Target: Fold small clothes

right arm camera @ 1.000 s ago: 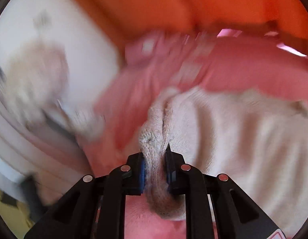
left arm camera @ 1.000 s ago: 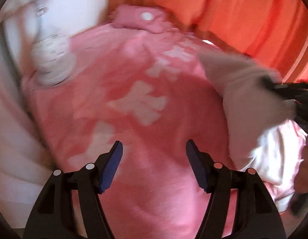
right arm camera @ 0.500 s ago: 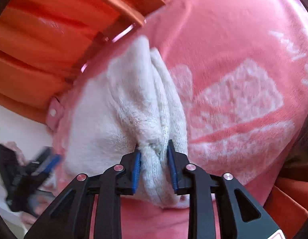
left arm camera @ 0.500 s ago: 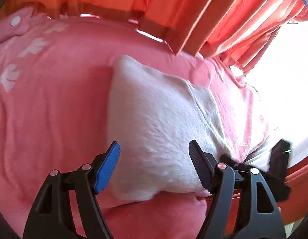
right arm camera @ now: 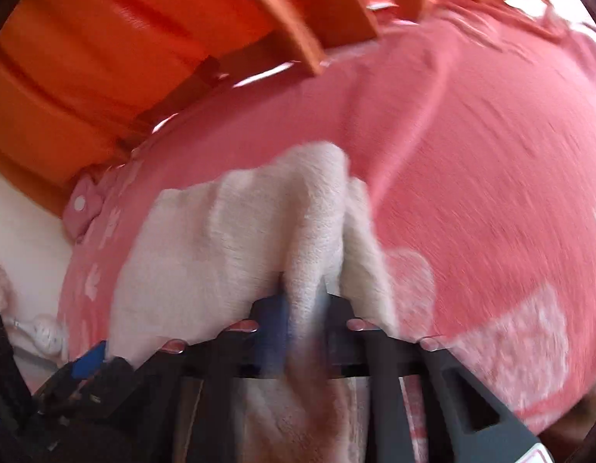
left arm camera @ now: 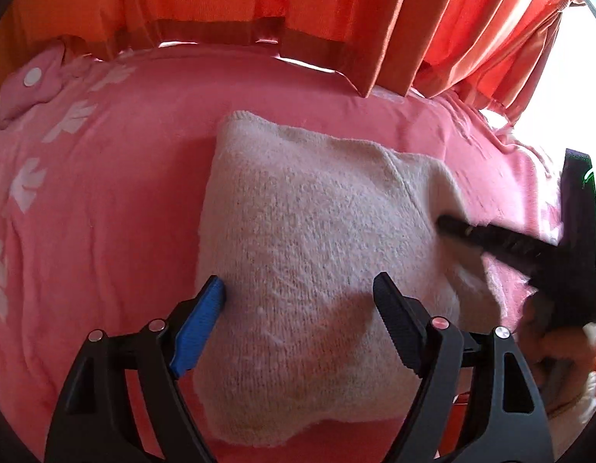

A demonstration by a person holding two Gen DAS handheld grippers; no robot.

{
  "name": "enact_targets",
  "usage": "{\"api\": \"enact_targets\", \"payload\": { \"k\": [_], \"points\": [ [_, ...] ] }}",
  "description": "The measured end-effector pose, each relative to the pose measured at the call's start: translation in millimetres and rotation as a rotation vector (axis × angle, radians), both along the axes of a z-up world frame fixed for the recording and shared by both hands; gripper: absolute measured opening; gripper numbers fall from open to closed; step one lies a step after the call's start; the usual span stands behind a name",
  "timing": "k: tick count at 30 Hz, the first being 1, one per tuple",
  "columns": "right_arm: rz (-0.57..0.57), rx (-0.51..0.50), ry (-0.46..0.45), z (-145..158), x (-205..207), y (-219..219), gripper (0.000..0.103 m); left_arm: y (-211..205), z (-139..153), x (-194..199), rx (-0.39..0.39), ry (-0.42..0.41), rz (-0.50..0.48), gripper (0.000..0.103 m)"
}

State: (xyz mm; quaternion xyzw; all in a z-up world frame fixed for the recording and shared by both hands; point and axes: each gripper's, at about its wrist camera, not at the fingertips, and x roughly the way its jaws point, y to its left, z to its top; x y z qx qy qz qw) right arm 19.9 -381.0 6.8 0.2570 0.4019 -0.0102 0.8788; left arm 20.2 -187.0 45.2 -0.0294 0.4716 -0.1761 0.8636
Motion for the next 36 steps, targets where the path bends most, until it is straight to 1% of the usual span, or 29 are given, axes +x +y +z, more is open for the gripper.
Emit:
{"api": "enact_targets", "payload": {
  "k": [2,3,4,5,6,8,9,10,11,12,14,15,16,18,19,21,23,24,27,31,36],
  "points": [
    [0.042,0.006,-0.143,39.7,-13.6,5.1,0.011,4.9,4.5,-0.8,-0.018,-0.015,0.013,0.077],
    [0.045,0.0,-0.183,49.8,-18.8,4.9,0.011,5.7,4.8,0.5,-0.018,-0.022,0.021,0.077],
    [0.048,0.005,-0.211,53.3,-21.3,2.9,0.011,7.0,4.4,1.2,-0.02,-0.03,0.028,0.078],
    [0.037,0.006,-0.176,39.3,-15.5,-3.2,0.011,7.7,2.7,2.6,-0.022,-0.036,0.031,0.079],
    [0.024,-0.01,-0.125,24.5,-9.3,-6.9,0.011,6.8,-1.9,5.1,-0.009,-0.027,0.035,0.079],
    [-0.019,-0.087,0.107,-39.4,8.7,-13.3,0.011,4.0,-13.2,8.9,0.008,0.006,0.036,0.079],
    [-0.031,-0.066,0.099,-45.5,6.5,-12.6,0.013,3.0,-18.5,9.8,0.017,0.018,0.033,0.08],
    [-0.044,-0.036,0.06,-41.5,-1.5,-13.9,0.015,3.3,-20.4,9.0,0.021,0.021,0.033,0.08],
    [-0.05,-0.009,0.047,-32.4,-9.2,-15.1,0.015,5.0,-21.0,7.7,0.022,0.02,0.036,0.08],
    [-0.077,0.001,0.034,-21.8,-18.4,-16.6,0.02,8.1,-21.0,7.0,0.011,0.023,0.035,0.08],
    [-0.104,0.001,0.009,-9.1,-35.7,-18.1,0.033,15.0,-21.3,8.8,-0.031,0.041,0.041,0.083],
    [-0.109,0.001,0.008,-7.5,-41.1,-18.4,0.049,18.0,-22.1,10.1,-0.054,0.048,0.048,0.085],
    [-0.113,0.001,0.016,-7.6,-46.8,-18.5,0.062,20.8,-23.7,10.9,-0.078,0.055,0.056,0.086],
    [-0.105,0.007,0.066,-19.0,-52.9,-17.1,0.063,24.3,-30.5,14.4,-0.108,0.086,0.065,0.088],
    [-0.104,0.016,0.083,-27.5,-56.0,-15.5,0.065,24.2,-34.5,16.0,-0.115,0.106,0.063,0.088],
    [-0.13,0.077,0.093,-41.7,-64.9,-18.1,0.067,22.9,-36.6,15.8,-0.116,0.111,0.065,0.089],
    [-0.141,0.16,0.087,-49.1,-65.8,-17.7,0.068,19.1,-35.2,14.3,-0.094,0.094,0.054,0.089],
    [-0.142,0.181,0.091,-50.3,-64.3,-17.3,0.068,17.2,-34.3,14.5,-0.085,0.09,0.051,0.089],
    [-0.136,0.2,0.094,-52.8,-58.0,-12.8,0.068,14.7,-34.7,16.3,-0.08,0.096,0.045,0.09],
    [-0.128,0.227,0.105,-58.8,-48.2,-7.7,0.072,13.2,-37.5,20.6,-0.083,0.108,0.039,0.092],
    [-0.134,0.246,0.109,-63.9,-41.4,-5.9,0.073,12.4,-41.3,26.6,-0.088,0.124,0.038,0.095]
  ]
}}
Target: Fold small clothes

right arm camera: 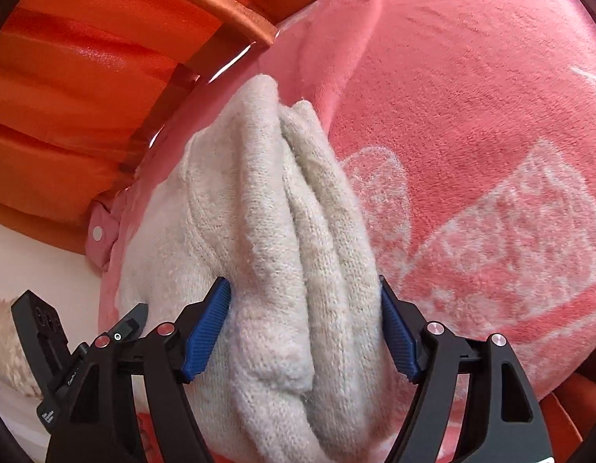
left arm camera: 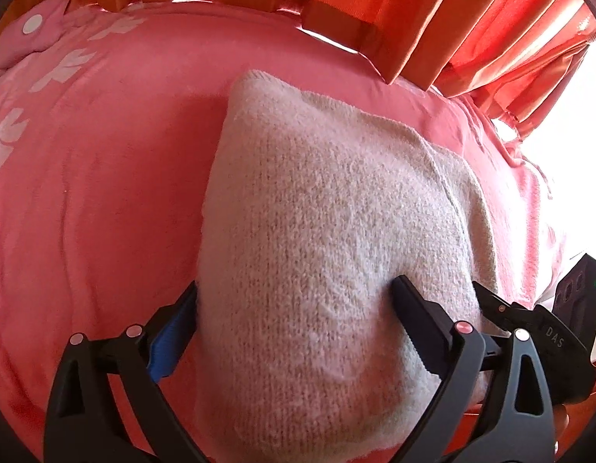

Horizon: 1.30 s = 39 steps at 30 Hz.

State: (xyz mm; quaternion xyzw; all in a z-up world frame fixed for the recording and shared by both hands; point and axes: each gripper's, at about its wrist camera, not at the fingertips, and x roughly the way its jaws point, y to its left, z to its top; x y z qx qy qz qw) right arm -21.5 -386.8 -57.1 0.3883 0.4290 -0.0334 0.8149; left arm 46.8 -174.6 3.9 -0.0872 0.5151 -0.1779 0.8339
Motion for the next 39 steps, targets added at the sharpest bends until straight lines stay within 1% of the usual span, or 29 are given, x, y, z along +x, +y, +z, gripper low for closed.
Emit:
{"api": "enact_targets", "payload": {
  "k": [6,8,10,11,12,13,14,15,16,17,18,21,22,24,25,26,27,28,30,32,33,34,36,37,38,39],
  "points": [
    [-0.004,0.026,-0.007,-5.4,2.0,-3.5,0.075,-0.6,-5.0,3.5,-0.013,0.012,-0.002,0.097],
    [0.002,0.019,-0.008,-5.1,3.7,-4.1,0.075,1.0,-6.9,4.3,-0.027,0.02,0.0,0.097],
    [0.008,0.018,-0.011,-5.4,8.7,-3.7,0.075,3.4,-10.7,6.0,-0.057,0.039,0.001,0.097],
    [0.014,0.015,-0.012,-5.5,10.5,-3.5,0.072,4.9,-13.2,7.6,-0.081,0.055,-0.001,0.097],
    [0.031,0.017,-0.017,-4.9,12.1,-2.8,0.061,8.1,-17.2,9.8,-0.122,0.082,-0.007,0.094],
    [0.049,0.03,-0.032,-2.0,14.1,-1.2,0.045,11.6,-20.3,11.8,-0.168,0.115,-0.014,0.09],
    [0.054,0.017,-0.033,3.1,14.6,-0.3,0.041,13.9,-20.0,12.6,-0.196,0.129,-0.019,0.079],
    [0.062,-0.017,-0.032,12.4,15.6,3.4,0.035,17.7,-15.5,12.0,-0.224,0.133,-0.026,0.064],
    [0.067,-0.038,-0.039,20.6,14.8,5.8,0.033,19.8,-8.6,10.6,-0.247,0.128,-0.047,0.055],
    [0.076,-0.06,-0.075,38.8,13.1,11.0,0.032,23.3,3.5,9.1,-0.281,0.117,-0.073,0.048],
    [0.085,-0.074,-0.104,53.0,11.4,14.7,0.031,25.8,11.8,8.3,-0.296,0.107,-0.083,0.045],
    [0.1,-0.152,-0.216,110.8,3.5,27.8,0.029,36.5,56.2,3.5,-0.366,0.04,-0.131,0.044],
    [0.101,-0.186,-0.274,139.2,-0.6,32.9,0.029,40.7,76.7,1.7,-0.391,0.002,-0.153,0.044],
    [0.101,-0.229,-0.365,180.1,-7.4,40.6,0.029,48.3,116.1,-3.1,-0.421,-0.081,-0.201,0.044],
    [0.104,-0.262,-0.434,208.6,-13.0,45.7,0.029,54.2,142.2,-6.7,-0.438,-0.142,-0.228,0.044],
    [0.109,-0.287,-0.489,231.0,-17.3,51.0,0.029,57.7,159.8,-8.9,-0.445,-0.185,-0.246,0.044],
    [0.116,-0.31,-0.555,256.8,-21.8,58.8,0.029,64.2,191.2,-14.0,-0.45,-0.263,-0.272,0.045],
    [0.123,-0.327,-0.616,280.5,-25.5,67.1,0.029,70.6,212.5,-17.7,-0.455,-0.315,-0.287,0.045],
    [0.143,-0.345,-0.711,315.2,-31.4,79.2,0.03,92.7,262.5,-25.6,-0.463,-0.429,-0.308,0.048],
    [0.158,-0.347,-0.784,340.4,-29.4,92.1,0.03,110.9,293.5,-29.2,-0.464,-0.5,-0.306,0.049],
    [0.169,-0.351,-0.813,349.9,-23.9,99.4,0.03,120.9,307.5,-28.3,-0.461,-0.534,-0.3,0.05],
    [0.174,-0.359,-0.829,355.3,-14.6,106.1,0.031,128.4,315.2,-25.0,-0.457,-0.558,-0.289,0.05],
    [0.183,-0.323,-0.821,353.2,5.4,108.7,0.032,143.9,320.0,-15.0,-0.436,-0.581,-0.247,0.052],
    [0.194,-0.306,-0.799,346.7,20.9,111.7,0.033,151.0,315.0,-8.3,-0.416,-0.581,-0.222,0.054],
    [0.2,-0.299,-0.759,333.0,43.0,116.1,0.034,156.0,304.2,3.3,-0.385,-0.574,-0.188,0.057],
    [0.203,-0.281,-0.712,313.4,63.9,118.0,0.039,160.3,292.7,10.5,-0.36,-0.566,-0.159,0.061]
  ]
}}
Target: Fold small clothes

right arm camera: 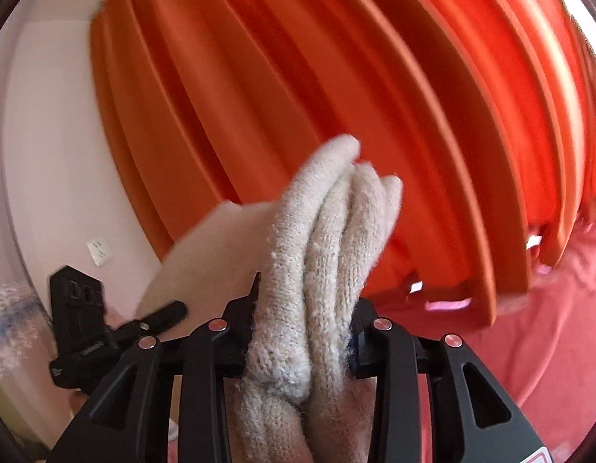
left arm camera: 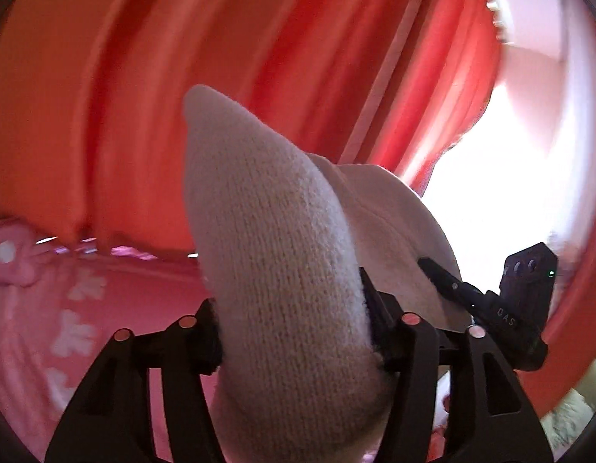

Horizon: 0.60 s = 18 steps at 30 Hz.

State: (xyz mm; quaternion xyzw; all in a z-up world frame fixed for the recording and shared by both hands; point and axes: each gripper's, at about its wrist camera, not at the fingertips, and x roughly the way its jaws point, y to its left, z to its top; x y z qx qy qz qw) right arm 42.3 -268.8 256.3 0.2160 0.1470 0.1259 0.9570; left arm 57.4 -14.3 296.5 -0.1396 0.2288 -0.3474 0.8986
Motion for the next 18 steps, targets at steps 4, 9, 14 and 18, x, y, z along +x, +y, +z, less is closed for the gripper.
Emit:
{"api": "enact_targets", "payload": {
  "k": [4,9,14,18],
  "points": [
    [-0.04,-0.003,0.33,-137.1,80.4,6.3,0.046,12.5,-110.2,54.5,0.185,0.131,0.169,0.077],
    [-0.088,-0.109,0.573,-245.7,67.7,30.3,0.018,46.5,-244.6,57.3,0.252,0.43,0.28,0.06],
    [-0.056,-0.22,0.444,-196.2,68.1,58.7,0.016,38.0,-226.0,35.0,0.204,0.358,0.285,0.062],
    [-0.042,-0.323,0.485,-208.1,99.0,79.1,0.016,19.1,-237.7,52.4,0.271,0.37,0.313,0.066]
  ]
}}
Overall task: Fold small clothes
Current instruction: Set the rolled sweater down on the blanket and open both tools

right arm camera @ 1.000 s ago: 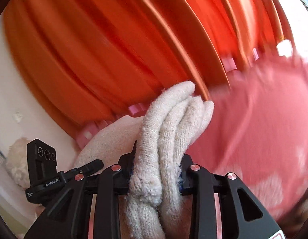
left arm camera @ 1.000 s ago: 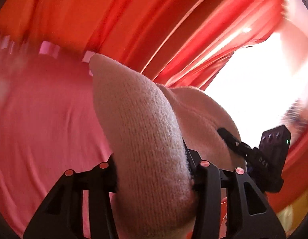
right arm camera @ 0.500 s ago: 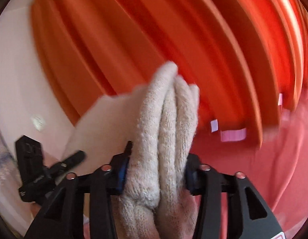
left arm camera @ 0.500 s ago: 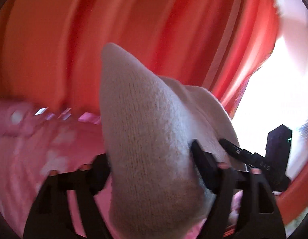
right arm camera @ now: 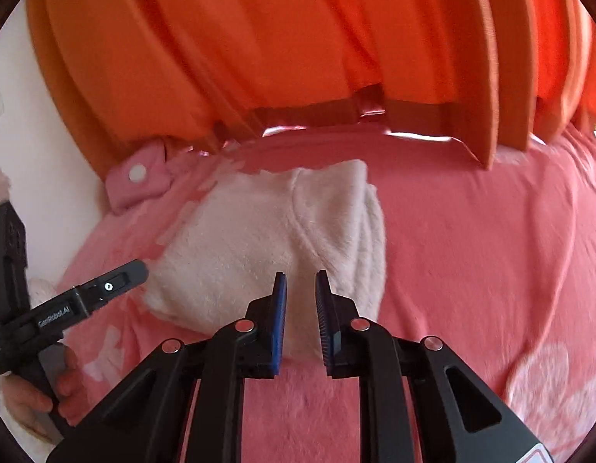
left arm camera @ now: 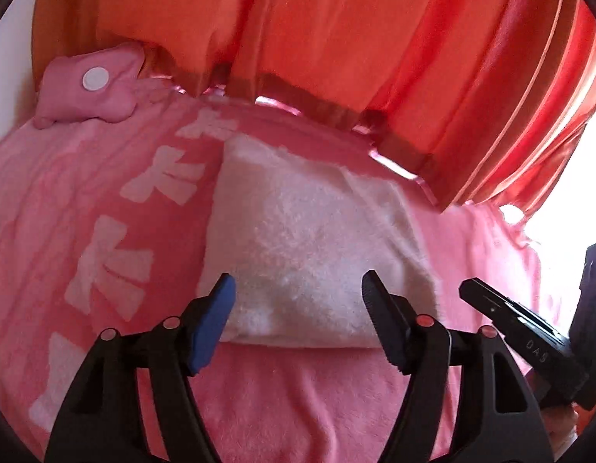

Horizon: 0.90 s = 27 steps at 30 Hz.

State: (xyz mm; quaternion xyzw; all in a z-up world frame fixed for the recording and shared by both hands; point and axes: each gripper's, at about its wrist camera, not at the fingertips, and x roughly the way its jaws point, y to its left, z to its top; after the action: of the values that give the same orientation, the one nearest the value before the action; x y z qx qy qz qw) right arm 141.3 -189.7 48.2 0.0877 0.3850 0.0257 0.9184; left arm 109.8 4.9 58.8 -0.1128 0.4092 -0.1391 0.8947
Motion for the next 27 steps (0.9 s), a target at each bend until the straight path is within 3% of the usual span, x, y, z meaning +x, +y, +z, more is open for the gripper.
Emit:
{"api": "enact_targets", "payload": {
  "k": [2,3,5,7,11,13,14,15,16,18,19,21,22,23,25,27],
  "points": [
    [-0.029,-0.105,0.17,-54.2,28.6,2.7,0.015,-6.8,-32.7,14.1,0.118,0.068,0.039,0.066],
    [-0.036,-0.085,0.133,-56.6,25.6,0.4,0.014,-7.6,-43.4,19.2,0.144,0.101,0.046,0.067],
    [-0.044,-0.067,0.125,-39.4,20.3,2.1,0.014,-2.2,-58.6,17.7,0.104,0.147,0.044,0.067],
    [-0.042,-0.021,0.059,-15.2,7.6,1.6,0.014,1.5,-62.0,11.6,0.093,0.142,0.049,0.067],
    [-0.088,-0.036,0.088,-28.2,0.6,-6.6,0.019,7.5,-59.2,4.4,0.056,0.131,0.072,0.066],
    [-0.104,0.042,0.094,-34.2,-9.3,-18.4,0.039,15.2,-45.5,-8.0,-0.002,0.093,0.079,0.066],
    [-0.115,0.09,0.076,-34.9,-16.3,-25.8,0.047,19.9,-38.4,-12.8,-0.031,0.067,0.083,0.072],
    [-0.116,0.119,0.068,-36.9,-18.1,-30.4,0.064,26.3,-32.0,-16.4,-0.061,0.039,0.093,0.08],
    [-0.107,0.142,0.076,-40.7,-15.1,-32.7,0.07,30.4,-30.7,-15.7,-0.08,0.026,0.105,0.082],
    [-0.073,0.209,0.146,-60.0,2.9,-33.7,0.067,32.7,-37.4,-4.8,-0.072,0.042,0.124,0.08],
    [-0.059,0.244,0.178,-69.0,11.0,-34.4,0.042,32.6,-43.3,1.3,-0.057,0.06,0.136,0.075],
    [-0.07,0.292,0.194,-68.0,21.8,-38.4,0.031,32.3,-51.3,11.1,-0.065,0.101,0.125,0.058],
    [-0.069,0.272,0.143,-50.1,20.8,-38.0,0.026,33.4,-50.2,11.7,-0.1,0.107,0.115,0.054],
    [-0.061,0.238,0.095,-35.6,17.6,-35.9,0.024,32.7,-47.1,10.7,-0.102,0.098,0.11,0.052],
    [-0.043,0.187,0.036,-17.4,10.4,-31.9,0.023,25.4,-42.1,7.7,-0.019,0.067,0.101,0.052],
    [-0.043,0.137,0.084,-34.1,15.2,-30.3,0.023,20.0,-51.5,8.6,0.009,0.087,0.093,0.055]
  ]
}}
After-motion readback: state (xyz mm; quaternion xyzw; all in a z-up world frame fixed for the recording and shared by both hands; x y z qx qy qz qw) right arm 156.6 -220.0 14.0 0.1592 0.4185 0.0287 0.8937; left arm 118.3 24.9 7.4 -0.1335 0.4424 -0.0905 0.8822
